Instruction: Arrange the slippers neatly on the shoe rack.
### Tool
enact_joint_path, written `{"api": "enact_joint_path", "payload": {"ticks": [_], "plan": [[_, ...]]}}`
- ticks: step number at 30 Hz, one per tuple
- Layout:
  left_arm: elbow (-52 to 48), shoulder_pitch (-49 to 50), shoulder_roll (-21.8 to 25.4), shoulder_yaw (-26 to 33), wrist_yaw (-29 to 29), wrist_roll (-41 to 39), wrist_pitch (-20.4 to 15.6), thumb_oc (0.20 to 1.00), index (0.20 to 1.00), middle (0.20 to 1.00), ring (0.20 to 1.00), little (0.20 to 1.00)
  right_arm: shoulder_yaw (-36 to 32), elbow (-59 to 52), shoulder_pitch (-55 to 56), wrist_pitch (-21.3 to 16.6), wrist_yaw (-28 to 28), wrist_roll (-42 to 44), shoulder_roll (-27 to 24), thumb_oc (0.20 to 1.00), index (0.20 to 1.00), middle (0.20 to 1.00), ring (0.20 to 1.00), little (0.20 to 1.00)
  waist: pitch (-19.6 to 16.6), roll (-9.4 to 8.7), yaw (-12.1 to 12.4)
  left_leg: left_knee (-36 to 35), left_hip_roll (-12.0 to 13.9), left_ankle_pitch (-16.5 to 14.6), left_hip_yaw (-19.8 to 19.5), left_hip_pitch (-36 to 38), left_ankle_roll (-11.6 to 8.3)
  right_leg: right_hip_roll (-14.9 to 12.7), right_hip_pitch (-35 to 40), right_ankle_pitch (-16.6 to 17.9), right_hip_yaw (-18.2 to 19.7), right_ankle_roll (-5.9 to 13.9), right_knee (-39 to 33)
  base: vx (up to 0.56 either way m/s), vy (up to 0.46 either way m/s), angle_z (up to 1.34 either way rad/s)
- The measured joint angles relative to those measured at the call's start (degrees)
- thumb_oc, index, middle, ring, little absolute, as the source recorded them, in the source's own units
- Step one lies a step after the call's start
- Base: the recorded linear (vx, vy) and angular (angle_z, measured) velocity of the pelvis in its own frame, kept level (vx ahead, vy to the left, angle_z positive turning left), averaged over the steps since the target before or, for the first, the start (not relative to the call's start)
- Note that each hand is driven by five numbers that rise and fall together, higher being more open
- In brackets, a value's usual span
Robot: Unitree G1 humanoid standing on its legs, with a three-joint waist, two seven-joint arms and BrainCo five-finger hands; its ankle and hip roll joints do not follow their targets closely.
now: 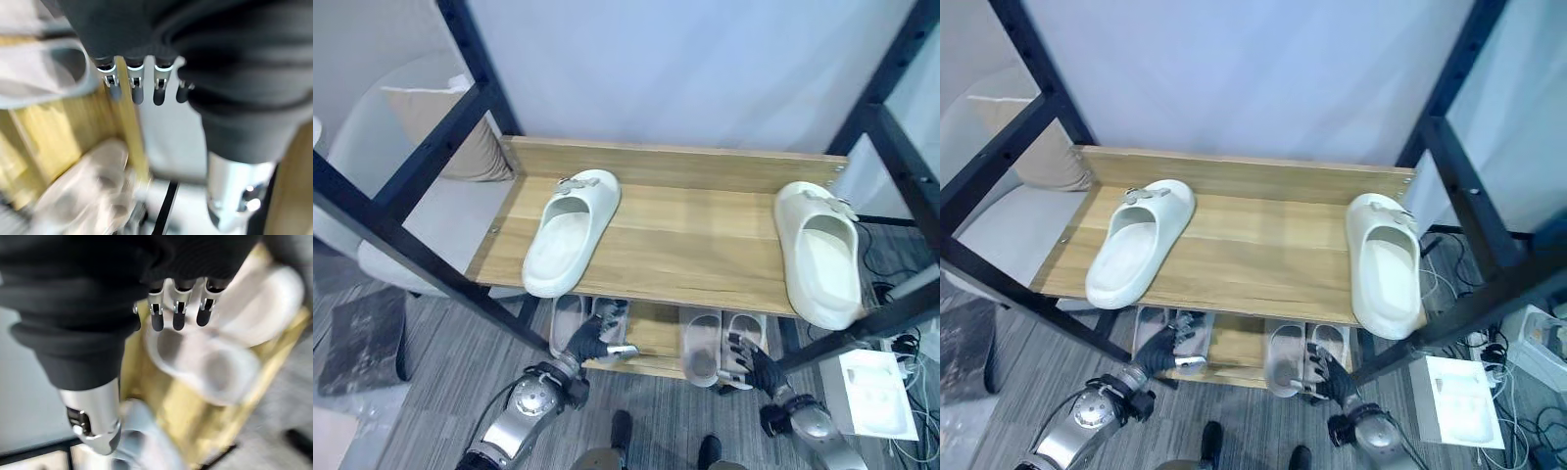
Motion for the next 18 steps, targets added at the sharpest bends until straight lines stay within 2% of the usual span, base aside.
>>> {"api": "enact_joint_path", "payload": {"ticks": [1,2,3,4,8,9,11,14,18], "plan": [[0.0,0.0,0.2,-0.5,-0.5,1.3,0.0,1.0,1.0,1.0,1.0,1.0,0.1,0.1,0.4,0.2,0.0,-1.1,-0.2,1.0,1.0,1.0,1.0,1.0,-0.3,0.06,0.0,-0.2,0.1,-0.3,0.0,0.0,-0.24,0.1,-0.1,0.0,0.2,0.02,0.0,0.02,-0.008,-0.22],[0.0,-0.3,0.2,-1.5,-2.1,4.1,0.3,1.0,1.0,1.0,1.0,1.0,-0.2,0.2,2.1,0.1,0.0,-3.6,-0.4,1.0,1.0,1.0,1.0,1.0,-0.8,0.13,-1.4,-0.2,0.3,-0.7,0.3,0.1,-0.61,0.2,-0.3,-0.3,1.2,0.47,-0.2,0.02,-0.009,-0.16],[-0.2,-0.7,0.4,-2.3,-2.3,5.3,0.3,1.0,1.0,1.0,1.0,1.0,-0.3,0.4,2.5,0.2,0.1,-4.4,-0.6,1.0,1.0,1.0,1.0,1.0,-1.2,0.42,-1.3,-0.2,0.4,-0.7,0.3,0.1,-0.59,0.3,-0.4,-0.3,1.2,0.5,-0.2,0.01,-0.003,-0.14],[-0.3,-1.2,0.6,-3.3,-3.1,6.1,0.4,1.0,1.0,1.0,1.0,1.0,-0.5,1.2,3.6,-0.1,0.0,-5.4,-0.7,1.0,1.0,1.0,1.0,1.0,-1.5,0.38,-2.6,-0.1,0.5,-0.7,0.7,0.1,-0.6,0.3,-1.0,-0.2,1.5,0.5,-0.2,0.02,-0.005,-0.11],[-6.1,-7.8,2.1,-10.4,-6.2,9.9,1.0,1.0,1.0,1.0,1.0,1.0,-2.0,7.0,5.1,0.4,-0.3,-9.5,-1.6,1.0,1.0,1.0,1.0,1.0,-3.3,2.32,-4.2,-0.2,0.7,-0.8,2.4,0.0,-0.5,0.3,-1.8,0.4,3.1,0.66,-0.2,0.02,-0.002,-0.25],[-6.6,-9.0,1.6,-11.1,-6.6,9.9,1.1,1.0,1.0,1.0,1.0,1.0,-2.2,7.7,5.3,0.3,-0.4,-9.8,-1.5,1.0,1.0,1.0,1.0,1.0,-3.4,2.4,-5.2,-0.2,0.7,-0.8,2.8,0.1,-0.5,0.3,-2.1,0.5,3.4,0.64,-0.2,0.0,0.005,-0.16],[-10.5,-14.0,0.3,-13.7,-7.7,9.8,1.3,1.0,1.0,1.0,1.0,1.0,-1.9,11.0,5.0,0.8,-0.7,-10.4,-1.0,1.0,1.0,1.0,1.0,1.0,-3.8,2.97,-5.5,-0.2,0.9,-0.8,3.3,0.0,-0.49,0.5,-2.2,0.8,4.3,0.65,-0.2,0.0,0.011,-0.19],[-13.3,-19.1,-3.2,-14.5,-8.7,8.6,1.2,1.0,1.0,1.0,1.0,1.0,-1.9,11.4,5.1,1.0,-1.4,-10.8,-0.8,1.0,1.0,1.0,1.0,1.0,-4.2,3.6,-7.6,-0.2,1.0,-0.8,3.7,0.2,-0.5,0.5,-2.6,0.8,4.5,0.6,-0.2,0.0,0.003,-0.07],[-19.6,-26.2,-6.2,-16.0,-8.7,2.1,0.9,1.0,1.0,1.0,1.0,1.0,-1.9,13.6,3.9,1.3,-2.4,-10.8,-0.1,1.0,1.0,1.0,1.0,1.0,-4.4,4.02,-8.0,-0.2,1.0,-0.8,4.0,-0.1,-0.46,0.6,-3.0,0.9,4.7,0.63,-0.2,0.0,-0.002,-0.04]]}}
